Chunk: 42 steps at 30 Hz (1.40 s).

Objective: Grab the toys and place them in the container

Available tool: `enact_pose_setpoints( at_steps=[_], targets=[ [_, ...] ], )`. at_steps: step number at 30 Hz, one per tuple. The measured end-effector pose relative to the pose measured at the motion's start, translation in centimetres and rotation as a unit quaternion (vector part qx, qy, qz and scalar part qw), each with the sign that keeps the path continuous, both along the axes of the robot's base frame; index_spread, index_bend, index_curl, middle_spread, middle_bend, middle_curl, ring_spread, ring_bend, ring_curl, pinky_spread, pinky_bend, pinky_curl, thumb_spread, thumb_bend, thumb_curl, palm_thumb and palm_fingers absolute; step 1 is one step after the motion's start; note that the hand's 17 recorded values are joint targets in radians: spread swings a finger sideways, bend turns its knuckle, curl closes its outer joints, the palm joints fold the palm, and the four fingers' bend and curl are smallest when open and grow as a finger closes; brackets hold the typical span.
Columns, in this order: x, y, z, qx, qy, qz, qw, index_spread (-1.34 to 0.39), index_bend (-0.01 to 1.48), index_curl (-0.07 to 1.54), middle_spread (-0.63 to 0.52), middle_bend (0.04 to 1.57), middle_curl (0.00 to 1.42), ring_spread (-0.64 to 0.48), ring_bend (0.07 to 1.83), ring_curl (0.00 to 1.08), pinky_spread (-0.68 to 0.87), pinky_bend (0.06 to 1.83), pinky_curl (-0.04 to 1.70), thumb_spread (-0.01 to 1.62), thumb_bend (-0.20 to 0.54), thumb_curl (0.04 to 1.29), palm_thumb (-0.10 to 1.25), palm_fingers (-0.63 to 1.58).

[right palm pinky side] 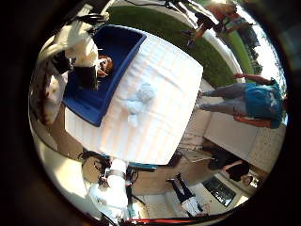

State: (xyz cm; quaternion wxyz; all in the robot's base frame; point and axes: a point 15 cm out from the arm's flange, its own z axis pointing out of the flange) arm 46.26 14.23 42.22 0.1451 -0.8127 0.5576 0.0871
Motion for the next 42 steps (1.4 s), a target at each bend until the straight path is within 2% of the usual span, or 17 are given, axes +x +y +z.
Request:
enact_pose_setpoints(
  at_steps=[3,5,8,10,12,14,15,16,17,18,19,21,26,28,33,42],
  targets=[
    [4.2,1.8,-0.4,0.01,-0.057,-0.014,0.998,-0.69,0.75,0.9,-0.15,1.28,0.93,-0.09,1.48,0.78,0.16,1.56,0.74,1.19,-0.013,0.67,0.96,0.85],
    [7.3,3.0,-3.3,0.011,-0.07,-0.024,0.997,-0.7,0.75,0.94,-0.16,1.29,0.94,-0.09,1.49,0.79,0.15,1.58,0.76,1.19,-0.014,0.68,0.96,0.83],
    [9.8,4.1,-7.9,0.007,-0.061,-0.03,0.998,-0.71,0.76,1.01,-0.16,1.33,0.95,-0.1,1.51,0.8,0.14,1.58,0.78,1.19,-0.031,0.68,0.91,0.78],
    [10.5,4.6,-10.1,0.004,-0.049,-0.031,0.998,-0.72,0.76,1.05,-0.15,1.34,0.94,-0.09,1.51,0.8,0.14,1.56,0.8,1.19,-0.026,0.67,0.88,0.75],
    [10.8,5.0,-12.7,-0.001,-0.032,-0.03,0.999,-0.71,0.71,1.06,-0.13,1.31,0.92,-0.06,1.5,0.77,0.16,1.5,0.8,1.2,-0.025,0.65,0.86,0.72],
    [11.2,4.8,-14.1,-0.004,-0.022,-0.032,0.999,-0.68,0.66,1.06,-0.1,1.24,0.88,-0.02,1.46,0.74,0.19,1.49,0.79,1.21,-0.028,0.64,0.84,0.68],
    [11.3,4.6,-14.3,-0.004,-0.02,-0.035,0.999,-0.66,0.6,1.04,-0.09,1.15,0.84,-0.01,1.42,0.72,0.2,1.47,0.78,1.21,-0.03,0.63,0.83,0.57],
    [11.2,4.4,-14.6,-0.004,-0.016,-0.036,0.999,-0.6,0.51,1.03,-0.08,0.99,0.8,0.01,1.41,0.72,0.22,1.5,0.8,1.21,-0.037,0.62,0.8,0.34],
    [11.1,4.1,-15.0,-0.006,-0.01,-0.036,0.999,-0.58,0.47,1.01,-0.07,0.91,0.77,0.03,1.4,0.72,0.23,1.5,0.8,1.21,-0.035,0.61,0.8,0.23],
    [11.2,3.7,-15.3,-0.007,-0.006,-0.038,0.999,-0.54,0.43,0.98,-0.05,0.75,0.71,0.08,1.3,0.68,0.27,1.47,0.79,1.2,-0.035,0.6,0.79,-0.02],
    [11.1,3.1,-15.6,-0.008,-0.001,-0.039,0.999,-0.53,0.41,0.93,-0.03,0.66,0.66,0.11,1.21,0.65,0.3,1.42,0.76,1.2,-0.032,0.59,0.78,-0.09],
    [10.4,2.6,-15.9,-0.01,0.016,-0.032,0.999,-0.52,0.33,0.82,0.0,0.48,0.55,0.18,0.96,0.52,0.35,1.29,0.68,1.18,-0.032,0.57,0.77,-0.21],
    [8.2,1.1,-13.7,-0.009,0.056,0.008,0.998,-0.51,0.13,0.63,0.05,0.25,0.43,0.26,0.68,0.37,0.42,1.1,0.56,1.17,-0.029,0.54,0.77,-0.21],
    [7.2,0.1,-12.4,-0.007,0.066,0.021,0.998,-0.51,0.12,0.58,0.05,0.2,0.41,0.27,0.62,0.35,0.44,1.04,0.52,1.16,-0.03,0.53,0.76,-0.19],
    [5.1,-3.0,-6.0,-0.003,0.026,0.029,0.999,-0.49,0.13,0.46,0.06,0.15,0.36,0.29,0.54,0.31,0.47,0.93,0.45,1.15,-0.026,0.51,0.76,-0.13],
    [-3.0,-7.2,-3.4,-0.009,0.034,0.043,0.998,-0.45,0.15,0.37,0.06,0.16,0.33,0.29,0.48,0.3,0.48,0.83,0.38,1.15,-0.025,0.49,0.76,-0.05]
  ],
)
